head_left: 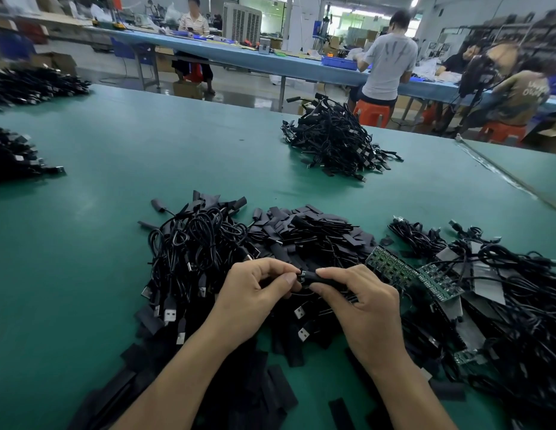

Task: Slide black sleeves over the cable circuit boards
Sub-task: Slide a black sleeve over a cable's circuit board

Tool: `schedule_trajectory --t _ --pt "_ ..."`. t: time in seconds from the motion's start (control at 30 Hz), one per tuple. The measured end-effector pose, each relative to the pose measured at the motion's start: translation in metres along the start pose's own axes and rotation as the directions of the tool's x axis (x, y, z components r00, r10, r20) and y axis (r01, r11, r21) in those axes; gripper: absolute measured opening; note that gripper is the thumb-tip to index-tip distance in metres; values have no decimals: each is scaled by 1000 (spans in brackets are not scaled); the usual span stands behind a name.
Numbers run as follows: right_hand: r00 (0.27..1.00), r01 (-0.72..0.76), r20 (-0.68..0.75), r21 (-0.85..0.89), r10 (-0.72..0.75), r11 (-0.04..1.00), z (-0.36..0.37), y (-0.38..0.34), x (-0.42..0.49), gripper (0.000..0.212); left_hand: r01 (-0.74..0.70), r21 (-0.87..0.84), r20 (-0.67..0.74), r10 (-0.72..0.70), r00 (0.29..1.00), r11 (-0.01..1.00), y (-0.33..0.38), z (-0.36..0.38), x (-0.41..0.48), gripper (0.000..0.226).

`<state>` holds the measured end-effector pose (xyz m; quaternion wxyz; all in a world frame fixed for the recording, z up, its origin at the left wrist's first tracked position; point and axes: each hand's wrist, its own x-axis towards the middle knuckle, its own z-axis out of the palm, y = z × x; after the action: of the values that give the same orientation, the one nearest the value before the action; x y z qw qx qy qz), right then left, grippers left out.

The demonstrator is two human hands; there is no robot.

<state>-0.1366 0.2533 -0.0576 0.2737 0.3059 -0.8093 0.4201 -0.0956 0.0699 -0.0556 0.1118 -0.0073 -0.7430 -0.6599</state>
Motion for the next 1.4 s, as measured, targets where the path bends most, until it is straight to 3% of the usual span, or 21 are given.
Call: schedule_trajectory --t 0.43,0.73,1.13,1.27,1.4 --pt "993 110 45 -64 -107 992 -3 1 3 19 -5 29 27 4 1000 1000 -1 -2 1 19" --pt "993 92 77 -37 -89 995 2 -1 2 21 -1 25 68 0 998 1000 -1 -2 1 16" --pt "995 -93 -26 105 96 990 3 -5 -2 27 -2 11 -8 2 1000 1000 0 0 -1 13" --pt "977 -188 -67 159 201 969 4 -8 -2 41 9 1 -21 -9 1000 1000 -1 0 0 14" --pt "964 -210 -132 145 230 967 7 -8 -3 36 3 -5 -53 -3 999 1000 0 2 0 15"
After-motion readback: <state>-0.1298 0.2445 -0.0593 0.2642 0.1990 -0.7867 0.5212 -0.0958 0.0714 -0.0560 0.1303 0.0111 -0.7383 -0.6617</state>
